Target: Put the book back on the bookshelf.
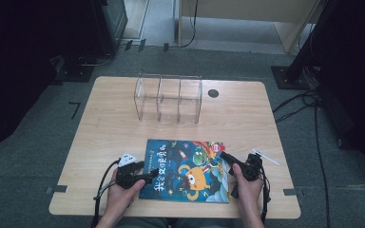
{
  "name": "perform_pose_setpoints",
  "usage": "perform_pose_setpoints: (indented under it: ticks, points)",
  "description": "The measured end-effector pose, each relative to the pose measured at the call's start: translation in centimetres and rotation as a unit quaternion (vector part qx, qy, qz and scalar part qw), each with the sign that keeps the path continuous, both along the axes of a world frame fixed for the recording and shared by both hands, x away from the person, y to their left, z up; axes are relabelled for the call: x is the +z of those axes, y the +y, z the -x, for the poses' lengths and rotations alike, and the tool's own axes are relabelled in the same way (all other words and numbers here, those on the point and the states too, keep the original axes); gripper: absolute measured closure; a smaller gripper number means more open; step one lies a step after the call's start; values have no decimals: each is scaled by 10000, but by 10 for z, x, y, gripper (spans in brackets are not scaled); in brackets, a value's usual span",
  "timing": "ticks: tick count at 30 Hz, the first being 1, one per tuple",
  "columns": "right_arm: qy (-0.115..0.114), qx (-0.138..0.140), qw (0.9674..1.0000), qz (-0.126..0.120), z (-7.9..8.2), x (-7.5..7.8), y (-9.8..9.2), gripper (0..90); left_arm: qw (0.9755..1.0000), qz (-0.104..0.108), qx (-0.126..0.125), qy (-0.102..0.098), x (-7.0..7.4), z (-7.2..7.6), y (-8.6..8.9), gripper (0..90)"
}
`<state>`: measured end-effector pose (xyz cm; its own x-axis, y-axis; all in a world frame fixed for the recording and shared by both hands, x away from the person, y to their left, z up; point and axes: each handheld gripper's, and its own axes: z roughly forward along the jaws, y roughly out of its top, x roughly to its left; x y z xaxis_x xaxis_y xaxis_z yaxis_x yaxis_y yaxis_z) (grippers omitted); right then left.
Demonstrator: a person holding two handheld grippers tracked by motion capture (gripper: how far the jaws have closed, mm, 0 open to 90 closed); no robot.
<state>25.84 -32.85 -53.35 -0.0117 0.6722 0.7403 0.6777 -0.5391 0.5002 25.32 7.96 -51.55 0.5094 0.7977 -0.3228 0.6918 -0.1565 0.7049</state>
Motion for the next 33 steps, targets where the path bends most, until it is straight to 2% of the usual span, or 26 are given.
perform_pose_setpoints:
  ticks: [3,7,9,16,20,26,29,33]
  points:
    - [104,-64,9999,-113,-1,0,-1,575,10000,-44,27,-45,0,0,-2,245]
    - [199,35,9993,-311,-1,1,-5,621,10000,-9,17,-37,-1,0,-1,243]
    - [155,58,9993,-324,0,1,-7,633,10000,-6,11,-39,-1,-1,-1,240]
    - [-22,146,9981,-603,2,2,-12,645,10000,70,18,-23,-1,-1,0,222]
    - [-253,196,9965,-778,6,5,-15,659,10000,81,-50,-20,-1,-1,-1,207]
    - [-397,291,9957,-788,8,9,-17,667,9999,99,-77,-37,0,-1,0,199]
    - [-413,304,9962,-705,10,10,-16,666,9996,199,-120,-140,1,0,1,237]
    - [-399,291,9967,-647,11,12,-15,666,9994,311,-104,-126,2,-1,4,247]
